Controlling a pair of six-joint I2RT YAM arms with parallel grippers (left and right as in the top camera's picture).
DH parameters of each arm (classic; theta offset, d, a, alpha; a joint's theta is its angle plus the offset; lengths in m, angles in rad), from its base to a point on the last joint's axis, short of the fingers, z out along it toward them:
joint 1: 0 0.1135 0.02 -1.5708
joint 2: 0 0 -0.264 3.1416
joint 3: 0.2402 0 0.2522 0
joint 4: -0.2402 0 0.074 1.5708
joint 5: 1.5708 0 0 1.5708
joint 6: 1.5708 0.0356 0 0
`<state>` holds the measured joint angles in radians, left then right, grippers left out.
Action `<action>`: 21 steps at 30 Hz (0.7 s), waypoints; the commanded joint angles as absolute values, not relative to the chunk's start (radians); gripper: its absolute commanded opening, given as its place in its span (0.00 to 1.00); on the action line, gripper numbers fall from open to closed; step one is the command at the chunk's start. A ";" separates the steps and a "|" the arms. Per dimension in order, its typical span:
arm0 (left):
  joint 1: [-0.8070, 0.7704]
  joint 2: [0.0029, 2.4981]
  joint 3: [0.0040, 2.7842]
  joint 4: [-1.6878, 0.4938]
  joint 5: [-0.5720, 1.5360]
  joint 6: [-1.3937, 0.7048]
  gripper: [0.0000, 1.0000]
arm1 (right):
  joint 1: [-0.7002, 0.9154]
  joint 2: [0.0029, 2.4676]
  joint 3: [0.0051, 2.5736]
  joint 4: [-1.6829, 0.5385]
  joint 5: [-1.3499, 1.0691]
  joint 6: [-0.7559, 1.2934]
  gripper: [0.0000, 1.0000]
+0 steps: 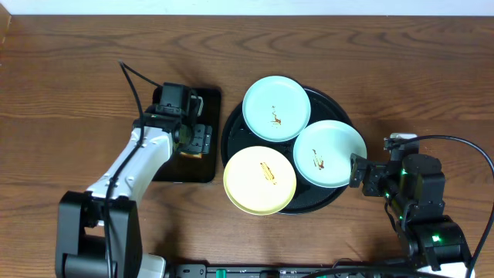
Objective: Clean dirty plates on tray and stack at the side
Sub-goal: 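Move the left gripper over the sponge in the black tray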
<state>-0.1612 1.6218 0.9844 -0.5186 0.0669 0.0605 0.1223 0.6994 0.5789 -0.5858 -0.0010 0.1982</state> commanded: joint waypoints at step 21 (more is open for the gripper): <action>-0.163 1.728 1.009 -0.453 0.085 0.071 0.64 | 0.131 0.699 0.601 -0.584 -0.005 0.209 0.99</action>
